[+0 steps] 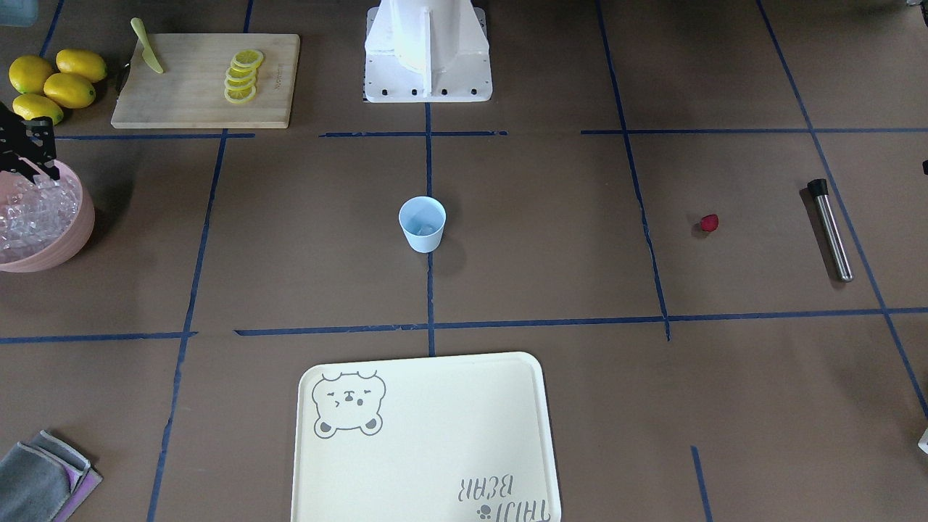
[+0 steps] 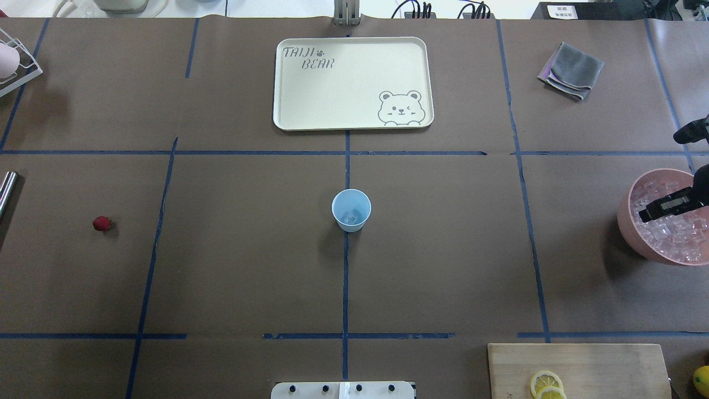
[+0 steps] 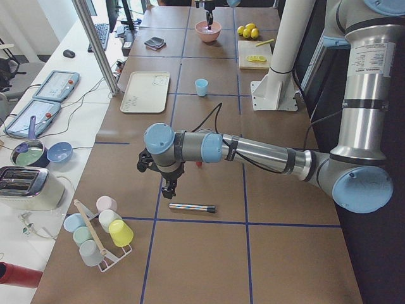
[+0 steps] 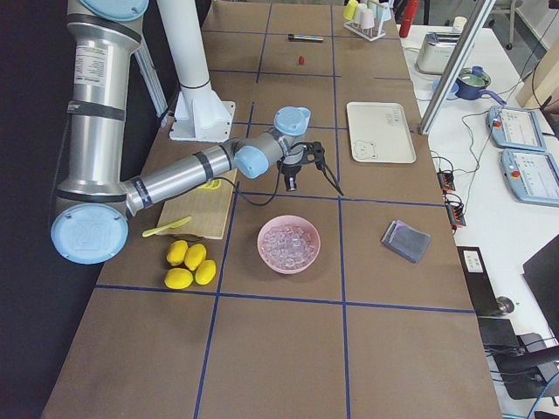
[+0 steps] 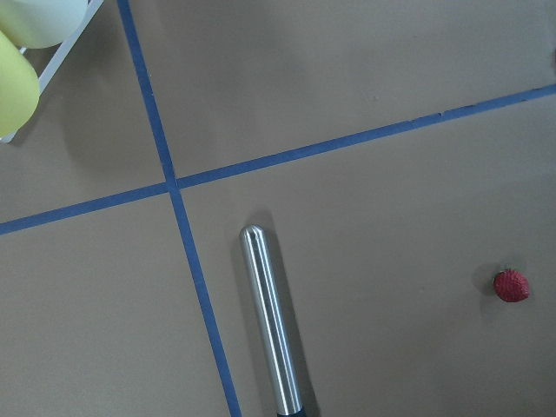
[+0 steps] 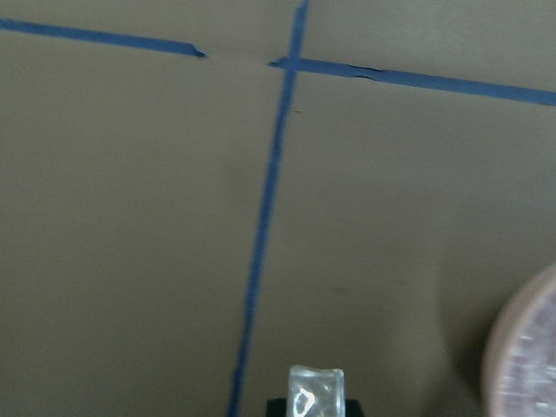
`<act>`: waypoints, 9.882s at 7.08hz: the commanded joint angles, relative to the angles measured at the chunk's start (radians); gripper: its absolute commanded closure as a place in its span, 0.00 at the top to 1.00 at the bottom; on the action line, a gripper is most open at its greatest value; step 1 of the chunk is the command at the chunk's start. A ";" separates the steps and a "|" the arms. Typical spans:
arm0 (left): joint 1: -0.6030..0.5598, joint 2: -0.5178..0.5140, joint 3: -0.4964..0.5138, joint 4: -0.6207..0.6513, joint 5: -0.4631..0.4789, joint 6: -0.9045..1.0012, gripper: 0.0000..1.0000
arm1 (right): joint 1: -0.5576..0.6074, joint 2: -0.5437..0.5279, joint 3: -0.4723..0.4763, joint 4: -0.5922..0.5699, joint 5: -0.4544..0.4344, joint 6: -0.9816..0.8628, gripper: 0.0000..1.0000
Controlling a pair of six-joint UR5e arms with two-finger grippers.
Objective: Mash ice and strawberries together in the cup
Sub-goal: 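Carry the ice cube with the right gripper to the blue cup and drop it in, then move the right gripper back over the pink bowl of ice, then grasp a third ice cube from the bowl with the right gripper, then carry the ice cube with the right gripper to the blue cup and drop it in, then withdraw the right gripper toward the bowl while the left arm reaches toward the strawberry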
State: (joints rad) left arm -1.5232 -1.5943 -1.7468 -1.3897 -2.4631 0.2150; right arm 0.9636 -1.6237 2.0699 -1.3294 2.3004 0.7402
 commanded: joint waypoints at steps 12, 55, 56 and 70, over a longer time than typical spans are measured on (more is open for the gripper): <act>0.000 0.000 0.013 0.000 0.000 0.003 1.00 | -0.442 0.711 -0.383 0.004 -0.366 0.795 0.79; 0.000 0.007 0.001 0.000 -0.002 0.001 1.00 | -0.009 0.136 -0.040 -0.010 0.042 0.160 0.00; 0.000 0.007 0.003 0.000 -0.002 0.001 1.00 | -0.113 0.242 -0.047 -0.010 -0.028 0.355 0.00; 0.023 0.005 0.003 -0.060 -0.002 0.000 1.00 | -0.406 0.699 -0.361 0.073 -0.411 0.811 1.00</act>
State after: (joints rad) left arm -1.5148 -1.5891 -1.7393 -1.4307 -2.4646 0.2160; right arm 0.5292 -0.9157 1.6859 -1.2812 1.8679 1.5497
